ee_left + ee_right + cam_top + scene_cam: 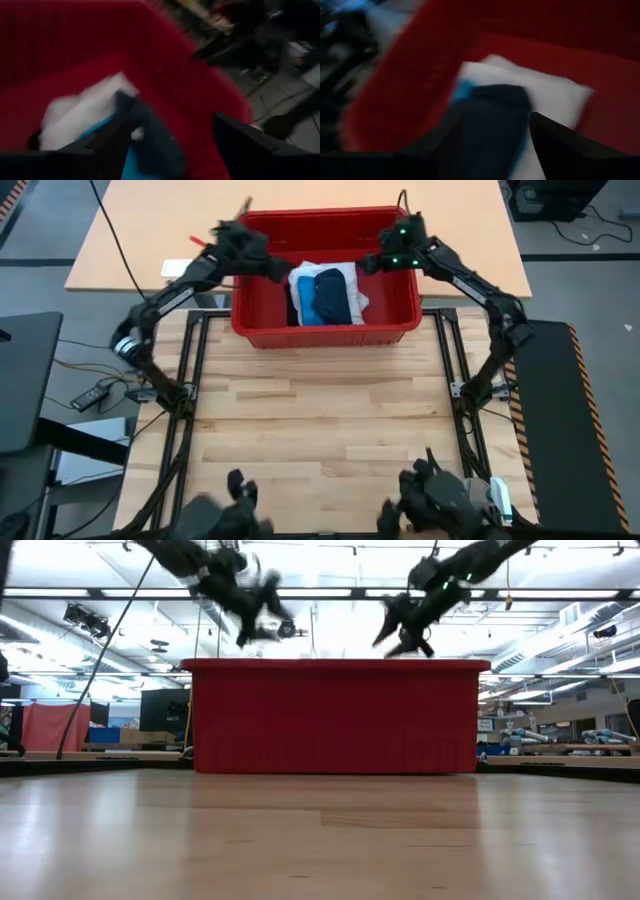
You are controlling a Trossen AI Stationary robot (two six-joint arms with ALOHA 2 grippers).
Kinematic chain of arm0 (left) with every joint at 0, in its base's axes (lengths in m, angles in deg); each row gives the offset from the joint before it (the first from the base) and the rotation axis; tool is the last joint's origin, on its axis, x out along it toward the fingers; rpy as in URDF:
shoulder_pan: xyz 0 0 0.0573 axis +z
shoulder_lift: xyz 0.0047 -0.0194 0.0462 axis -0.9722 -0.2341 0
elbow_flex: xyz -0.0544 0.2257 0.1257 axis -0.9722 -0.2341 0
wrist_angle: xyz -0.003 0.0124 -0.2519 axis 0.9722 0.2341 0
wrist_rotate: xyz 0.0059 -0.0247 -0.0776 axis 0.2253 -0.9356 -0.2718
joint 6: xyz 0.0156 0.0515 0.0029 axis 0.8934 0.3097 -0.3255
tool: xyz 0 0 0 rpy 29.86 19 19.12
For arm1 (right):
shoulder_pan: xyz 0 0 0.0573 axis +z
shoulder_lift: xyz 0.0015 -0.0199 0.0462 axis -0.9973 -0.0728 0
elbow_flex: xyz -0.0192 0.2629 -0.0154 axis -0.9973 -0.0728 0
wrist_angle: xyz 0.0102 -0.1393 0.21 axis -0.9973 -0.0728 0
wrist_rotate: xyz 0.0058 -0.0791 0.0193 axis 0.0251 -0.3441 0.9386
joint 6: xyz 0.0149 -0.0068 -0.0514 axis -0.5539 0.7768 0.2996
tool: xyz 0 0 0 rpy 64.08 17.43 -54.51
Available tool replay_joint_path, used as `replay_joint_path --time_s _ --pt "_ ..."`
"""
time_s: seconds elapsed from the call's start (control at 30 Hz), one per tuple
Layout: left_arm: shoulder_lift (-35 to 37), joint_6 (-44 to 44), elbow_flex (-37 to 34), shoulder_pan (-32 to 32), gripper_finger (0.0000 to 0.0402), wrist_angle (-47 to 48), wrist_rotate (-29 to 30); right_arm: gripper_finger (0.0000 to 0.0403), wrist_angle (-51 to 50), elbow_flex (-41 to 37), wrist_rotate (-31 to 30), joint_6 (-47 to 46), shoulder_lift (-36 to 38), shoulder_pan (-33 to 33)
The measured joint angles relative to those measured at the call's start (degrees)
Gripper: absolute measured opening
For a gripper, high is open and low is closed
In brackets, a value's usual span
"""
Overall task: Fold laundry
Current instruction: Adjust the bin
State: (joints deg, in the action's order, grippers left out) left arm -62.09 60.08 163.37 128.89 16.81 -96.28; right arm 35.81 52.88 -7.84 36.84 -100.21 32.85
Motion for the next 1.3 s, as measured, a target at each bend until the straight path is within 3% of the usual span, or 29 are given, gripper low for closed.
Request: replay_joint_path --time_s 0.23,0.37,0.5,0.63,0.77,1.03,1.2,1.3 --pt "10.27 2.12 0.00 -10.50 0.0249 0.95 3.34 0.0206 -6.01 0.00 13.53 11.30 8.49 5.81" --pt "12.95 3.09 0.03 -20.53 0.0234 6.28 14.29 0.0188 -13.62 0.00 15.26 14.69 10.70 11.22" --pt "12.86 0.63 -2.21 -30.22 0.0220 11.61 25.75 0.0171 -19.75 -2.79 14.66 16.87 11.72 17.28" --pt "12.90 -7.85 -10.04 -37.05 0.0200 8.44 27.43 0.0147 -22.58 -8.48 9.96 15.79 12.27 23.30" --pt "12.83 -15.79 -18.19 -41.60 0.0188 4.52 28.88 0.0119 -22.73 -14.03 1.39 11.90 12.72 28.39" --pt "12.86 -24.30 -28.06 -42.06 0.0180 4.13 29.16 0.0087 -19.48 -21.49 -7.61 9.23 12.65 32.97" --pt "11.16 -24.14 -31.48 -35.53 0.0180 3.59 28.84 0.0073 -15.61 -23.59 -15.92 9.36 12.90 29.21" --pt "9.33 -19.99 -31.70 -29.86 0.0180 2.33 25.54 0.0065 -13.12 -23.78 -18.10 10.77 12.59 24.69"
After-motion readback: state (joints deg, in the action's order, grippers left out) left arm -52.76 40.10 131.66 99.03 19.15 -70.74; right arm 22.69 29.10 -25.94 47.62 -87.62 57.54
